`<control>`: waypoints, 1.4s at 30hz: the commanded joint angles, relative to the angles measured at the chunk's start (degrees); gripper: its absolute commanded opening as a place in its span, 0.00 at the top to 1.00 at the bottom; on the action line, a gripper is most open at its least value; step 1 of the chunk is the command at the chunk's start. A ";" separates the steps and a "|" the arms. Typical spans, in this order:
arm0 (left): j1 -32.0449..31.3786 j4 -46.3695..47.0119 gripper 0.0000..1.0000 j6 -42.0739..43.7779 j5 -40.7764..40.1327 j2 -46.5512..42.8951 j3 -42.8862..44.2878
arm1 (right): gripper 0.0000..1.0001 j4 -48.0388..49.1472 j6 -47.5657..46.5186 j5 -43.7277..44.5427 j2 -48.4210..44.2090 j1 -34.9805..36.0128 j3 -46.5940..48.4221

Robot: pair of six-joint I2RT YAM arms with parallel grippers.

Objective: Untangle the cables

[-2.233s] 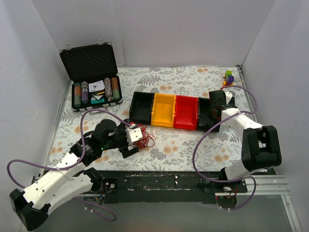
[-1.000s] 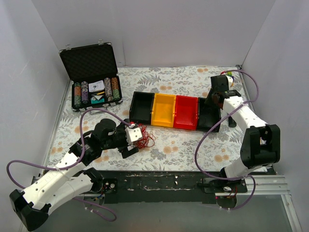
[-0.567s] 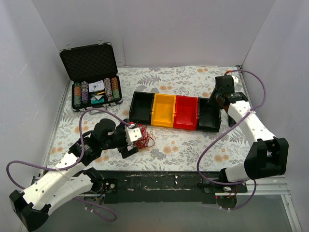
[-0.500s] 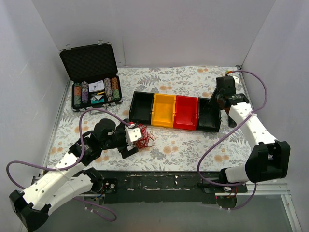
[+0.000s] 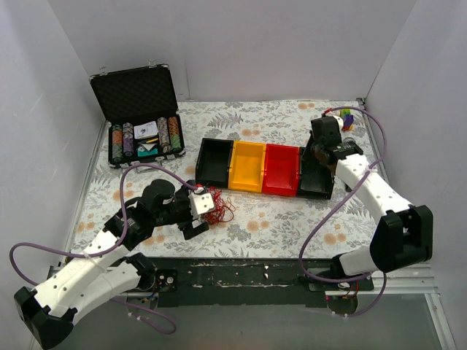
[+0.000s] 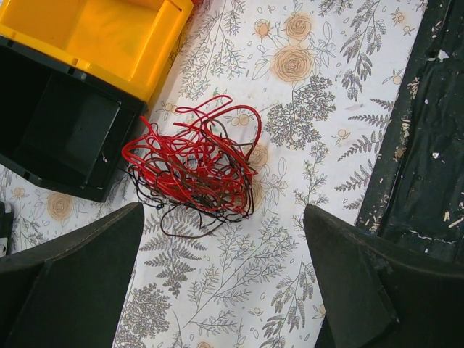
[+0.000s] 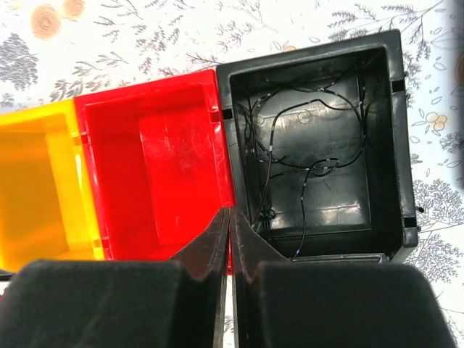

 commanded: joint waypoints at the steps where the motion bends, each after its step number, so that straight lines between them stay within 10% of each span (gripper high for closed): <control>1: 0.19 -0.26 0.07 0.34 -0.02 -0.82 1.50 | 0.93 2.34 0.66 1.74 1.46 -0.18 -0.41; 30: 0.54 -0.26 0.07 0.26 -0.90 -2.05 0.71 | 0.98 11.83 -0.82 2.54 10.78 -5.01 -10.44; 42: 0.89 -0.27 0.07 0.17 -0.11 -2.14 0.97 | 0.68 9.37 -5.23 -5.11 5.25 -5.01 -1.81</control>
